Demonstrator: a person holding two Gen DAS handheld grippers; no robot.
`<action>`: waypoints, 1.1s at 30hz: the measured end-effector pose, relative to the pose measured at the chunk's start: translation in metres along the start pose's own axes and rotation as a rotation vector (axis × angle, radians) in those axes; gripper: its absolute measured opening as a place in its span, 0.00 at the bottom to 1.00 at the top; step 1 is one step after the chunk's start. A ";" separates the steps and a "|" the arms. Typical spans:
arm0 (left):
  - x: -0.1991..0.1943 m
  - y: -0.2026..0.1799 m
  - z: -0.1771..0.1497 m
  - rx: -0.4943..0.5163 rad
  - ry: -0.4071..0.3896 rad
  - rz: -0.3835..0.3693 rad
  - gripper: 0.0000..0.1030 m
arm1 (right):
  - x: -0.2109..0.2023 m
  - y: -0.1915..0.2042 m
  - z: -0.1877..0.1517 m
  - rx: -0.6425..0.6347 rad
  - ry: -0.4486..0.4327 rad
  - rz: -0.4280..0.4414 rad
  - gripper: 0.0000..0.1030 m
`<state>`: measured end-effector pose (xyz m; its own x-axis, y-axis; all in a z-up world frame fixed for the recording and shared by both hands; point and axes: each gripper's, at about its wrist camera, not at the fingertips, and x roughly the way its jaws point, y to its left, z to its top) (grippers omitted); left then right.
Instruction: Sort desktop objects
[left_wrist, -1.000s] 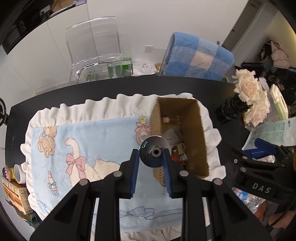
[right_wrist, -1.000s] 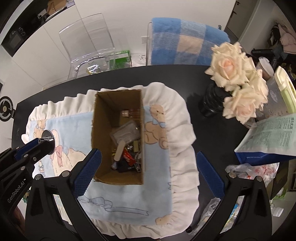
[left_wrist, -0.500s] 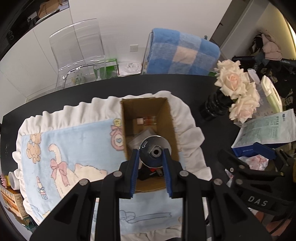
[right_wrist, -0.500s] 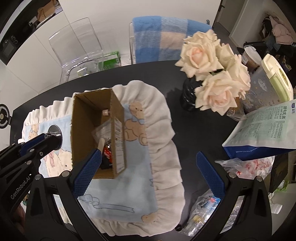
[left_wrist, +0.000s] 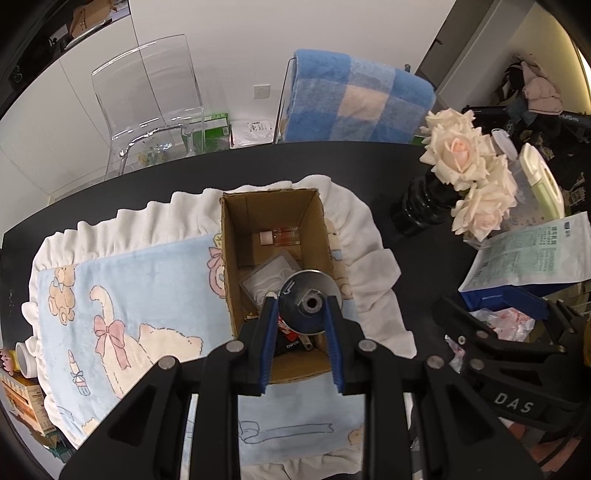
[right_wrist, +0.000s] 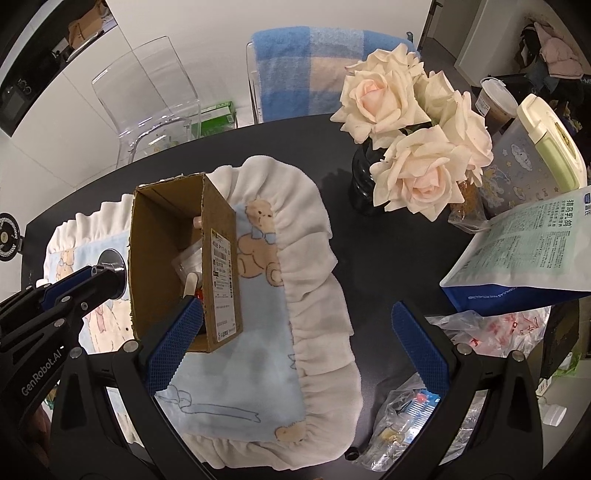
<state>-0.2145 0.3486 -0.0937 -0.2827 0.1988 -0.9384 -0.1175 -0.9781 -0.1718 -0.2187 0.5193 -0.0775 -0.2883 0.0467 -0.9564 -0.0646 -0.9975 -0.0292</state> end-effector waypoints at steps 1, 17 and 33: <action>0.000 0.000 0.000 0.000 0.000 0.002 0.25 | 0.000 0.001 -0.001 0.001 -0.001 0.001 1.00; 0.003 0.002 0.007 0.002 -0.008 0.041 0.65 | 0.004 -0.003 -0.006 0.029 0.007 -0.009 1.00; -0.004 0.013 0.006 0.000 -0.015 0.050 0.78 | 0.000 0.004 -0.008 0.036 0.005 -0.021 1.00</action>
<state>-0.2211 0.3352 -0.0908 -0.3022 0.1502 -0.9414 -0.1028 -0.9869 -0.1244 -0.2113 0.5147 -0.0800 -0.2818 0.0670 -0.9571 -0.1052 -0.9937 -0.0386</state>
